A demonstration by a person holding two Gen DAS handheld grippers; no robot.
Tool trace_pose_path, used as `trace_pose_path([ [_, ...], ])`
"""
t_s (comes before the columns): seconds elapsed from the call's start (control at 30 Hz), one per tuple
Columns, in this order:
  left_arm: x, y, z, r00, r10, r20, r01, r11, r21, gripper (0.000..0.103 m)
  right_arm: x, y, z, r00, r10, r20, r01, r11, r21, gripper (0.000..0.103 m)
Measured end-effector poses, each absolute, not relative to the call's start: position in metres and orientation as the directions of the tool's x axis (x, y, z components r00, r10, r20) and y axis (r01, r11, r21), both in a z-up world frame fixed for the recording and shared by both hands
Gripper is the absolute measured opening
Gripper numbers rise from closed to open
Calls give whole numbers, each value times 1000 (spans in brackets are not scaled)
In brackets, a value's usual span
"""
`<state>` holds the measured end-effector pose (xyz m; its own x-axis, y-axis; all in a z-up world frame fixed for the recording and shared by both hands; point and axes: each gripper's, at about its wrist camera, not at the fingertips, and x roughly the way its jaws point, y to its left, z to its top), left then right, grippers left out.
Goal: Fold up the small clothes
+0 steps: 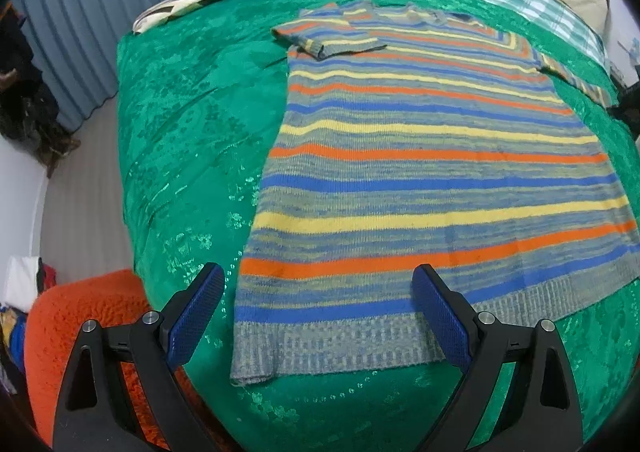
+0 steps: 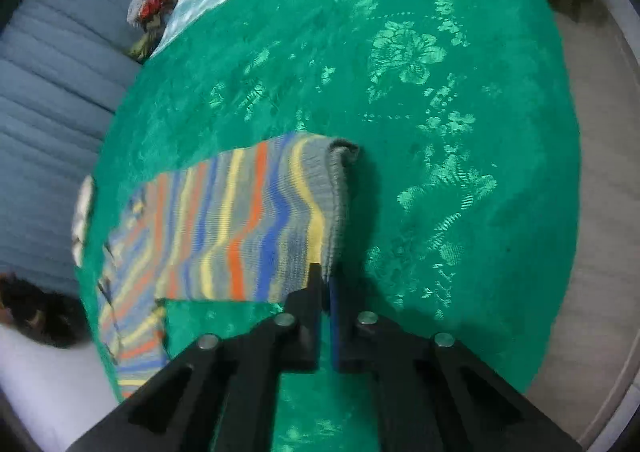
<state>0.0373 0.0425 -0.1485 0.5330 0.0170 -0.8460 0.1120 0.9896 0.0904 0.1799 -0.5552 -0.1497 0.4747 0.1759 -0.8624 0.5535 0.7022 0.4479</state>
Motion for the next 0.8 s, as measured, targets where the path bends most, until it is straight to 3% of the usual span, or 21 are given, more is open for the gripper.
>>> trace_pose_path([
  [0.07,36,43,-149,534,20,-845,112,989,94,96,174,-559,-146,444,85,-892,597,715,365,2],
  [0.27,37,42,-150,530,25,-848,114,988,101,96,175,-549,-141,419,53,-907,583,749,313,6],
  [0.3,36,42,-150,531,24,-847,113,989,100,96,176,-552,-137,447,79,-891,565,748,350,11],
  [0.37,36,42,-151,531,26,-847,113,989,100,96,176,-563,-128,501,93,-861,543,740,396,60],
  [0.43,37,42,-153,526,30,-850,115,988,106,96,172,-576,-118,580,81,-811,535,713,453,67],
  [0.53,38,41,-155,518,37,-854,116,987,113,96,180,-600,-122,628,134,-766,543,630,556,66],
  [0.63,39,41,-156,516,42,-856,111,987,115,96,200,-609,-152,565,286,-773,582,526,620,34],
  [0.7,40,41,-156,513,45,-857,110,987,117,96,206,-611,-166,581,364,-728,577,447,683,34],
  [0.73,40,40,-157,512,48,-858,110,987,120,96,207,-615,-168,606,361,-709,573,420,704,28],
  [0.77,41,40,-157,510,50,-859,111,986,123,96,208,-617,-168,632,347,-693,561,411,718,13],
  [0.8,41,39,-158,509,53,-859,113,985,128,96,208,-619,-165,650,323,-688,551,424,719,5],
])
